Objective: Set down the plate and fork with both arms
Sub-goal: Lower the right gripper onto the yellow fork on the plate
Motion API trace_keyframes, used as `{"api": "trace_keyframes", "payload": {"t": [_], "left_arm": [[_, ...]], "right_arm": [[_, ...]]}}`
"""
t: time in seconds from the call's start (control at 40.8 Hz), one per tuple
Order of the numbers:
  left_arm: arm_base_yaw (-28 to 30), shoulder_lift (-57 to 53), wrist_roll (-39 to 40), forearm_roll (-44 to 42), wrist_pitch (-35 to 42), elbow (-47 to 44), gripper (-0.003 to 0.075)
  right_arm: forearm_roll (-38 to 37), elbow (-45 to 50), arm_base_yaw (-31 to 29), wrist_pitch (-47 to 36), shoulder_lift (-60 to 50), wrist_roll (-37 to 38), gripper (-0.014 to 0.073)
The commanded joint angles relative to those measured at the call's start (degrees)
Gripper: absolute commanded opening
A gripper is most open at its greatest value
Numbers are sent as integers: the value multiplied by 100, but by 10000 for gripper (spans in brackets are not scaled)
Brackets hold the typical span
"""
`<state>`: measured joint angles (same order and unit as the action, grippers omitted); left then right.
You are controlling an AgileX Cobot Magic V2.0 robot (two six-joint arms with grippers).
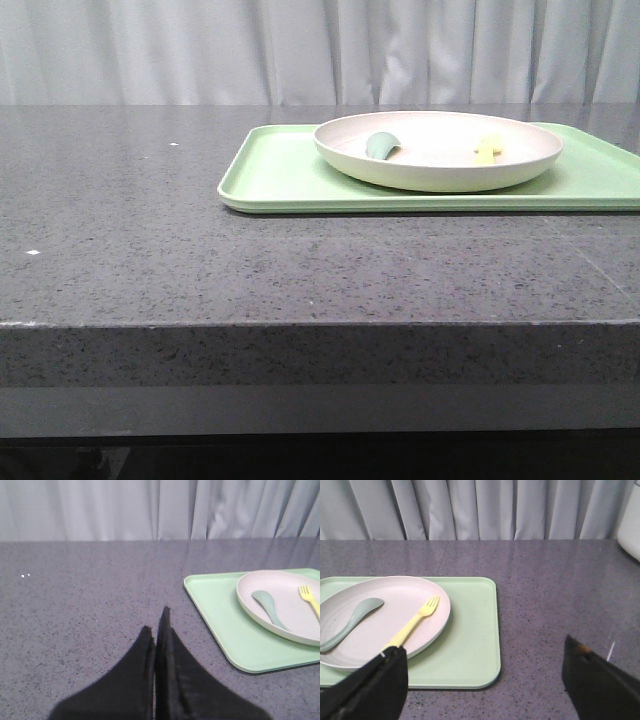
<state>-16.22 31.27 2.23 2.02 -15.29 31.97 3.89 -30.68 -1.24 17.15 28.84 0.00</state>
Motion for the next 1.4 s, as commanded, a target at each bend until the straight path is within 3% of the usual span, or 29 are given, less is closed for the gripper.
{"api": "trace_keyframes", "payload": {"t": [0.0,0.147,0.319,0.49,0.711,0.932,1.373], "left_arm": [[13,-626,-13,16,528,-149,-18],[13,-1285,-13,16,528,-420,-18],[13,-1490,-13,16,455,-508,-18],[13,-1490,-13,16,441,-508,-18],[13,-1490,-13,16,441,-508,-18],[13,-1490,-13,16,441,-508,-18],[13,-1490,-13,16,441,-508,-18]], "right_arm": [[20,-382,3,-324,379,0,643],[300,-855,327,-86,1172,0,643],[470,-1624,1214,209,2395,0,643],[504,-2742,1970,1023,3815,257,643],[499,-4239,1809,2080,5479,868,643],[499,-4938,1450,2050,6459,1278,643],[565,-5484,1476,2051,7387,1278,642]]}}
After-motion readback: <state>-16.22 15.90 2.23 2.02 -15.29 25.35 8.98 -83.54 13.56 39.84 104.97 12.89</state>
